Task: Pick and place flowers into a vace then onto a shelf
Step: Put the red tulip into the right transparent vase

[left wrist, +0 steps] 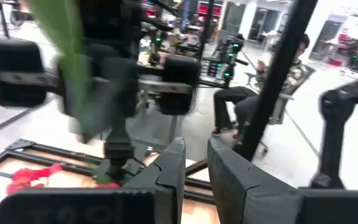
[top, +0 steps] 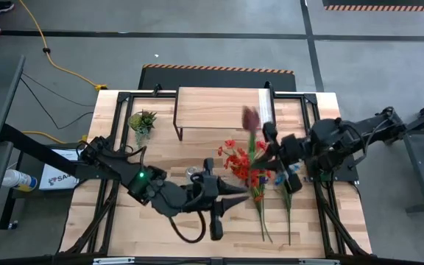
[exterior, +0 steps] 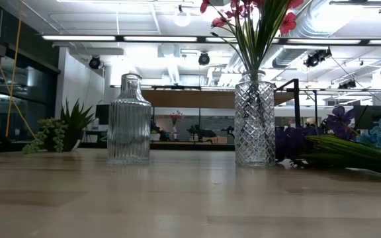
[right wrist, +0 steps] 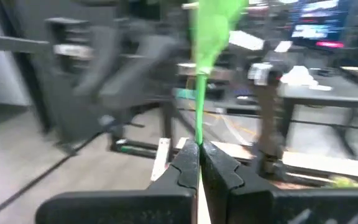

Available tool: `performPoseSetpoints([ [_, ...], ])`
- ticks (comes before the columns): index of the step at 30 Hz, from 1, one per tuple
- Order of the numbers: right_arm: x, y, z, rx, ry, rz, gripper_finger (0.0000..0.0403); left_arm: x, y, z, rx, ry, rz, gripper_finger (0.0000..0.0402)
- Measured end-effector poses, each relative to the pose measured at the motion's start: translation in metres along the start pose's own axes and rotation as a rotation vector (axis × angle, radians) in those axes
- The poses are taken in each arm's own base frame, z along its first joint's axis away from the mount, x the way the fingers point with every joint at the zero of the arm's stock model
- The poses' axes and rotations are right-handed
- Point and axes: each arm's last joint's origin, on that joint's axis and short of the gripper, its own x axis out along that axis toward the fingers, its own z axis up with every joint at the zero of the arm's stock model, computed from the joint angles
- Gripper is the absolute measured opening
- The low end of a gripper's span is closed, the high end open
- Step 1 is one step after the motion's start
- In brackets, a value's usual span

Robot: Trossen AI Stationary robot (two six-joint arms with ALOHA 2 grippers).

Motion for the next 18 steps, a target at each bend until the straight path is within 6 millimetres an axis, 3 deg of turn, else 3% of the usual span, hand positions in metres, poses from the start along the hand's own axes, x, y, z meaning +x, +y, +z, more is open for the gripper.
performPoseSetpoints([
  [18,-0.064,-0.004,0.022,-0.046,-0.069,-0.123,0.0000,-0.011,-0.012,-0.005,0.006,0.015,-0.007,0.0104],
])
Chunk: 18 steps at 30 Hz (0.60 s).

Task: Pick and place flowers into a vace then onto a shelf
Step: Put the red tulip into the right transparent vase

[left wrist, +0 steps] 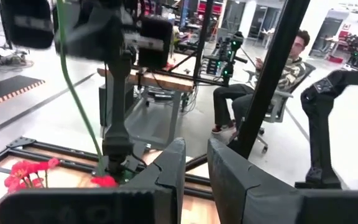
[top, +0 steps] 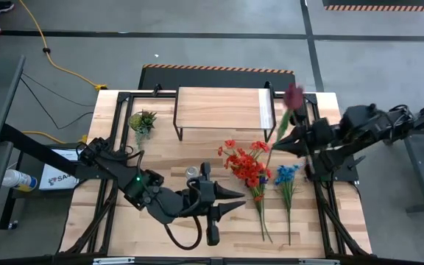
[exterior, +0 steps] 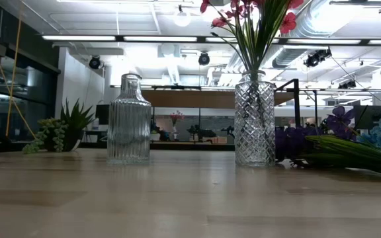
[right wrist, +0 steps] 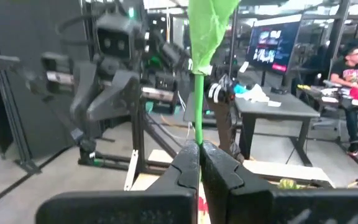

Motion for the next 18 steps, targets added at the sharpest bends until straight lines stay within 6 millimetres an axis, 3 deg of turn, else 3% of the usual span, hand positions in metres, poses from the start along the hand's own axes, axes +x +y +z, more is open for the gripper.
performPoseSetpoints([
  [18,-0.054,-0.008,0.019,-0.026,-0.122,-0.002,0.0000,-0.003,0.009,-0.026,-0.210,0.227,0.080,0.0104],
])
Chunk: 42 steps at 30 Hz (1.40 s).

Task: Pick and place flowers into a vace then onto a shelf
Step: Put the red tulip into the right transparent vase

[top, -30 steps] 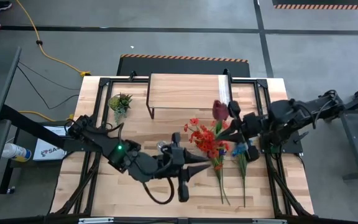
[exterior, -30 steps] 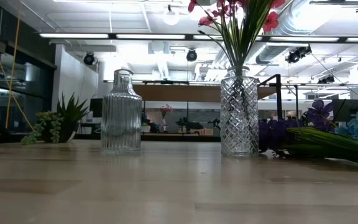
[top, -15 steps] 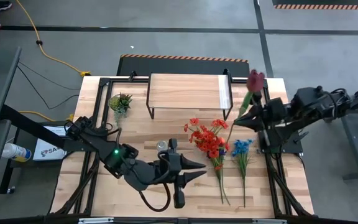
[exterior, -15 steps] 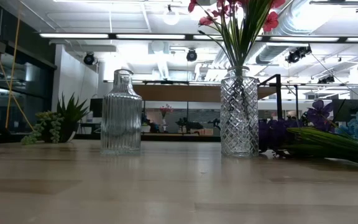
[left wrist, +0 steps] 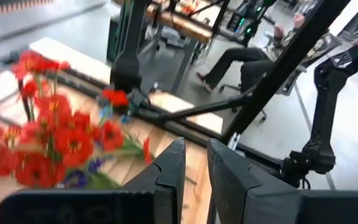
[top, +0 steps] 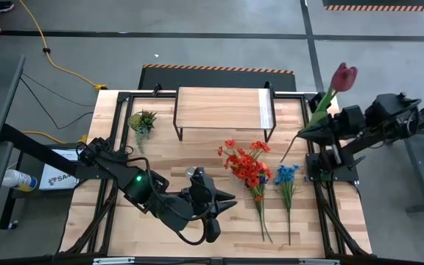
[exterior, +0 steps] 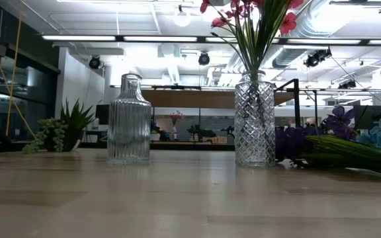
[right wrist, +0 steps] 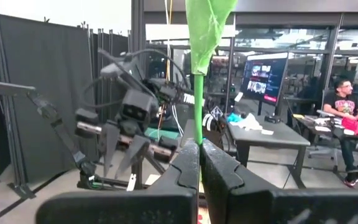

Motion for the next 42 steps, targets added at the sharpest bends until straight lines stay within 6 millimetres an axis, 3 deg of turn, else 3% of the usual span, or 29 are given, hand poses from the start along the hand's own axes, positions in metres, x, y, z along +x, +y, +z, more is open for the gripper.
performPoseSetpoints([
  [8,-0.016,-0.002,-0.007,0.034,0.096,0.010,0.0000,-0.001,0.008,-0.011,-0.098,0.115,0.049,0.0104],
  [19,-0.018,-0.001,-0.028,0.084,0.318,0.003,0.0000,0.002,0.017,-0.026,-0.125,0.191,0.139,0.0104],
  [35,-0.027,-0.001,-0.050,0.166,0.558,-0.035,0.0000,0.000,0.023,-0.029,-0.104,0.210,0.209,0.0104],
  [42,-0.027,-0.003,-0.050,0.154,0.553,-0.082,0.0000,-0.001,0.026,-0.031,-0.096,0.223,0.232,0.0104],
])
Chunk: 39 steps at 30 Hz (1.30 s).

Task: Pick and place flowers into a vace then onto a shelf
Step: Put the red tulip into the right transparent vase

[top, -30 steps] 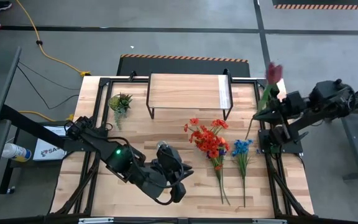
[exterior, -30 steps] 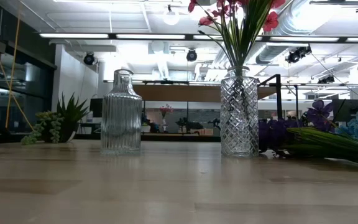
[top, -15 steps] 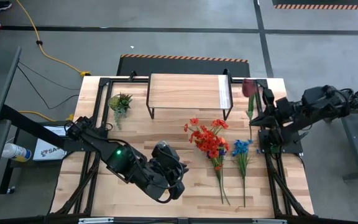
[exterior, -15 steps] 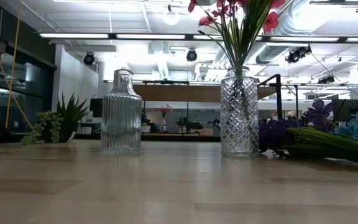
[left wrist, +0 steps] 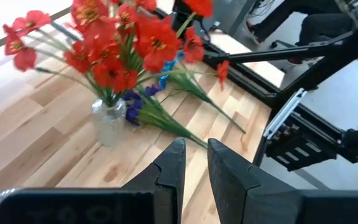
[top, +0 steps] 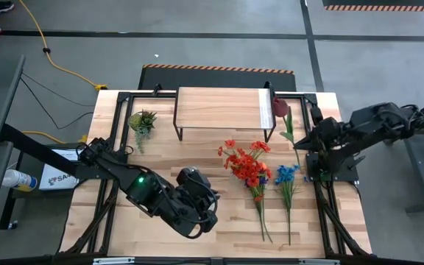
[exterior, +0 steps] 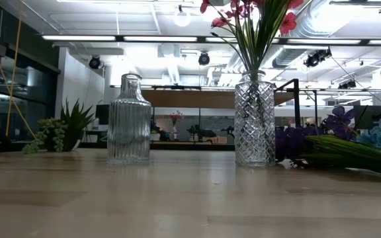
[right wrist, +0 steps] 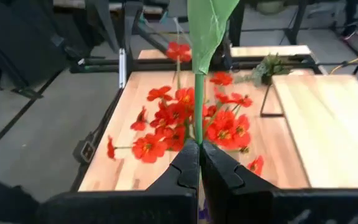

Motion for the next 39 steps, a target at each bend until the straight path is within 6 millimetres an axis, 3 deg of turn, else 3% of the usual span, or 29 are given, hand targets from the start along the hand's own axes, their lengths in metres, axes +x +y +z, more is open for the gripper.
performPoseSetpoints([
  [7,0.003,0.003,0.010,-0.022,-0.086,0.042,0.0000,0.000,0.006,-0.003,-0.010,0.010,0.058,0.0104],
  [14,0.024,0.020,0.029,-0.153,-0.198,0.202,0.0000,-0.001,0.016,-0.007,-0.016,0.035,0.153,0.0104],
  [20,0.044,0.036,0.032,-0.294,-0.203,0.167,0.0000,0.000,0.026,-0.015,-0.071,0.057,0.251,0.0104],
  [25,0.042,0.044,0.035,-0.323,-0.262,0.180,0.0000,0.005,0.030,-0.022,-0.081,0.080,0.285,0.0104],
  [32,0.031,0.071,0.040,-0.367,-0.389,0.335,0.0000,0.015,0.035,-0.035,-0.085,0.113,0.342,0.0104],
  [39,0.055,0.105,0.027,-0.453,-0.299,0.338,0.0000,0.019,0.039,-0.040,-0.083,0.121,0.375,0.0104],
])
